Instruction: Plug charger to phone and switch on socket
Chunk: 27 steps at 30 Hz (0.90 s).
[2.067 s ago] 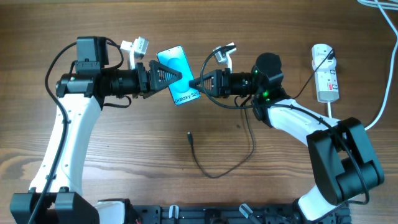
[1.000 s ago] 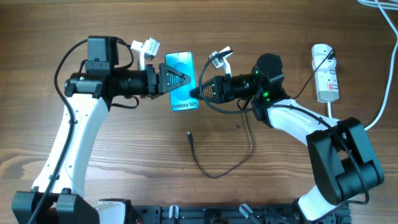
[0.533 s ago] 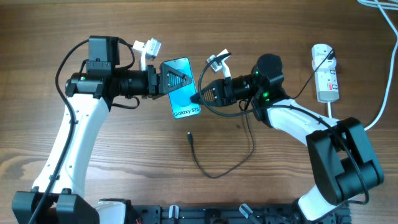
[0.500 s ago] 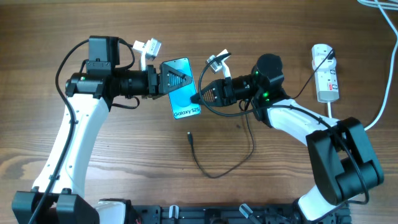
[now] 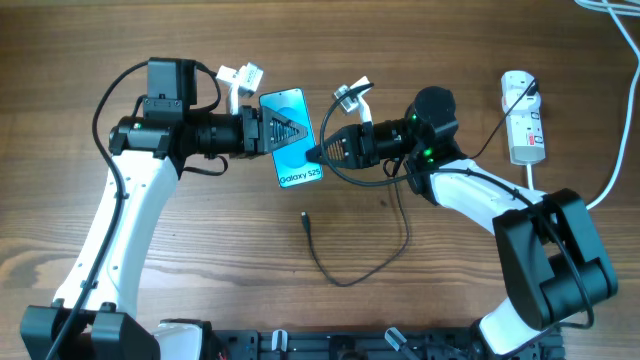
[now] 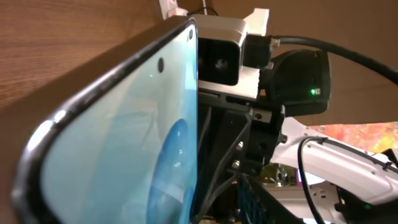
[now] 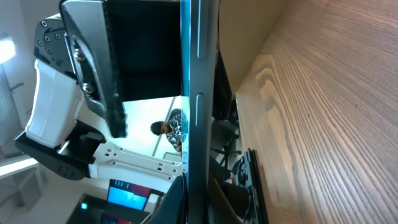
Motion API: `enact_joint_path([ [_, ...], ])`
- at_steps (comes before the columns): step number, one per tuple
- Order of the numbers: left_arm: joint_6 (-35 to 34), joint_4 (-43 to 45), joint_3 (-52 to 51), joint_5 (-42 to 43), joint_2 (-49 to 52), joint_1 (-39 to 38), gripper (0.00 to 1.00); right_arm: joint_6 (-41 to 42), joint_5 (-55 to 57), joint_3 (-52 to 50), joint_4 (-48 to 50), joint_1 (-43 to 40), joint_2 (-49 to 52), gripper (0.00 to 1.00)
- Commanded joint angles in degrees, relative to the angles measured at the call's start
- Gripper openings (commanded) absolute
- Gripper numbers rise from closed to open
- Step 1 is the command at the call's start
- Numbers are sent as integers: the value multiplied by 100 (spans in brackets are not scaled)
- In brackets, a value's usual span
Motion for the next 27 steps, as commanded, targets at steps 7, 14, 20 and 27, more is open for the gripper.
enact_joint_path([
  [7,24,17,42,420,-90,-98,45,911,782,48,586,37,48,4],
  [14,26,28,42,415,-90,-98,29,922,706,48,516,37,48,4],
  [20,24,59,42,-162,-90,-98,6,931,315,48,516,37,48,9],
  [27,24,-245,42,-1434,-90,-98,4,920,306,48,514,37,48,81],
])
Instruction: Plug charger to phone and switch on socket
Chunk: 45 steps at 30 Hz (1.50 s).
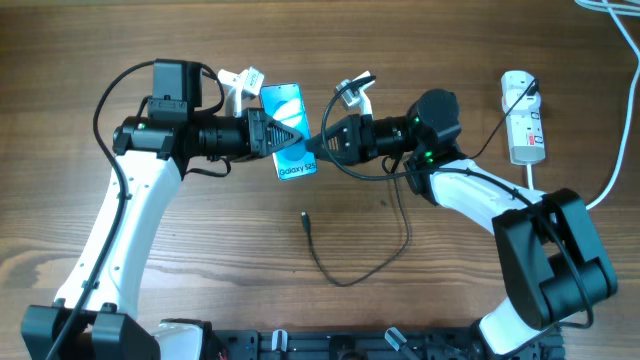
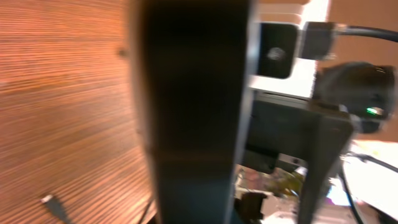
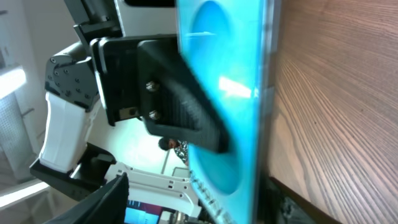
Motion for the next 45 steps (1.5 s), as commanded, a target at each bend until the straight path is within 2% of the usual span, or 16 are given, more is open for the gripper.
enact_joint_path([
  [1,72,-267,46,-1217,-90,-17,4,-4,-50,48,-68,35,48,97],
  [4,-37,-579,7,-2192,-87,-22,4,-33,-103,48,-214,35,48,100],
  [11,-988,-590,-649,-3340,166,-22,4,-2037,87,46,-2033,35,48,100],
  [14,-1314,-599,-828,-3392,503,-22,4,-2754,892,44,-3587,35,48,100],
  [17,-1329,-632,-868,-3394,898,-50,5,-3381,1794,44,-4916,35,48,100],
  [21,-1517,-612,-868,-3626,1386,-356,5,-3462,2804,42,-6168,35,48,100],
  [28,-1744,-562,-868,-3912,2155,-1045,6,-3501,3558,11,-6601,35,48,100],
  [31,-1856,-542,-868,-4282,2186,-1287,14,-3974,3637,11,-6857,35,48,99],
  [32,-1932,-540,-868,-4472,2186,-1346,15,-4249,3644,42,-7025,35,42,93],
  [34,-1930,-501,-868,-4492,2186,-1360,15,-4618,3773,354,-7604,35,39,89],
  [36,-1928,-452,-866,-4492,2186,-1357,13,-5110,4297,1091,-8883,42,39,81],
  [37,-1930,-413,-866,-4492,2186,-1357,4,-5405,4616,1576,-9582,85,39,76],
  [39,-1930,-323,-866,-4494,2184,-1357,4,-5847,5169,2291,-10511,227,39,70],
  [41,-2013,-289,-800,-4463,2181,-1252,4,-5901,5880,2767,-11138,533,39,59],
  [43,-2015,-466,-605,-4183,2173,-981,4,-5897,6242,2846,-11320,883,42,56],
  [45,-2009,-590,-372,-3425,2140,-527,4,-5886,6378,2817,-11287,1366,46,53],
])
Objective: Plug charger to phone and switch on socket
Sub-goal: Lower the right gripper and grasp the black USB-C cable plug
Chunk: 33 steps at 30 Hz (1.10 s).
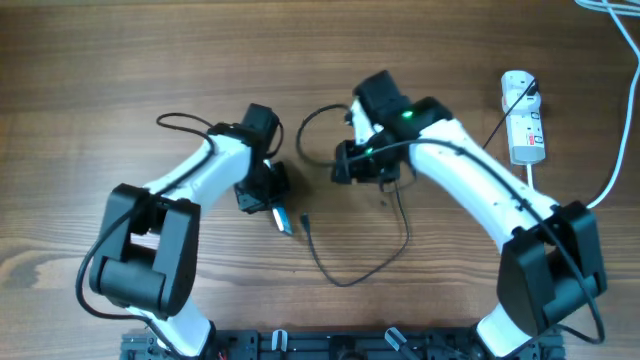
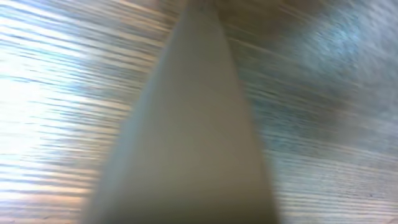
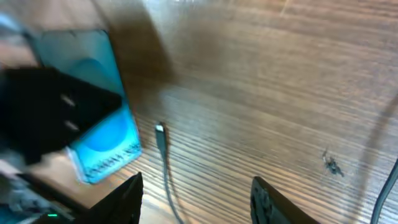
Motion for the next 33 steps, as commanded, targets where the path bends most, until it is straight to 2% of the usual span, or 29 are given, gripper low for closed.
enact_joint_path([
  [1,-61,-74,431,1161,35,787,4,-114,654,57,66,704,20,52],
  [3,61,127,470,2149,33,1335,4,35,883,55,284,1196,42,52],
  [4,61,155,470,2428,33,1690,4,442,1340,55,450,1572,90,52],
  [9,74,-125,466,2514,33,2433,4,780,1617,55,575,2100,452,53],
  [10,267,-177,466,2559,33,2529,4,776,1615,55,568,2142,597,53],
  [12,514,-280,466,2555,33,2553,4,776,1622,55,640,2153,1001,53],
  [15,518,-323,466,2555,33,2553,4,787,1615,55,758,2153,1565,51],
  [17,520,-321,466,2555,33,2553,4,957,1593,57,708,2129,1849,40],
  [20,520,-319,466,2555,33,2553,4,1069,1593,72,603,2107,1845,32],
  [27,518,-297,466,2553,33,2553,4,1126,1300,72,236,2109,1845,32],
  [30,520,-302,466,2553,33,2553,4,1123,1314,72,249,2083,1845,18],
  [33,520,-304,466,2555,33,2553,4,1239,1591,72,15,1810,1845,18],
])
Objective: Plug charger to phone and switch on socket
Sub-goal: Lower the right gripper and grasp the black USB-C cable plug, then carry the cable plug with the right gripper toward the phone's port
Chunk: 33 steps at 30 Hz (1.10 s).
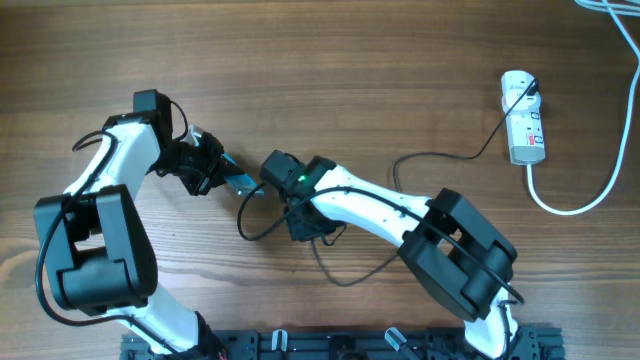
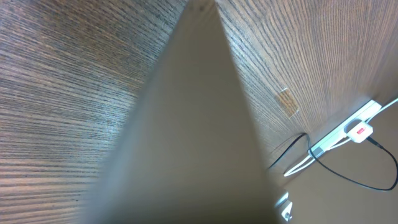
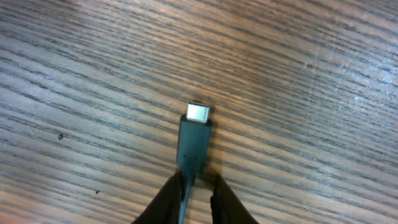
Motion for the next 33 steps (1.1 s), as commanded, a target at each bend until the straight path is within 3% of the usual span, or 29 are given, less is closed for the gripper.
enact_joint_path([
  [1,101,11,107,197,4,15,4,127,505,-70,-398,-457,308,18],
  [4,101,13,107,195,4,15,4,109,1073,-70,-704,-1080,308,19],
  [9,101,15,107,190,4,15,4,168,289,-72,-824,-1438,308,20],
  [12,101,13,107,190,4,15,4,463,57,-87,-1034,-1436,308,31],
  [16,101,9,107,192,4,15,4,737,2,-87,-1211,-1432,308,34],
  [22,98,11,107,192,4,15,4,925,-133,-87,-1246,-1187,308,22],
  [29,101,-9,107,192,4,15,4,1032,-76,-282,-970,-1104,310,18],
  [31,101,-9,107,192,4,15,4,1008,-70,-289,-824,-1104,310,4],
  [33,101,-13,107,192,4,15,4,1008,-68,-289,-772,-1104,310,4],
])
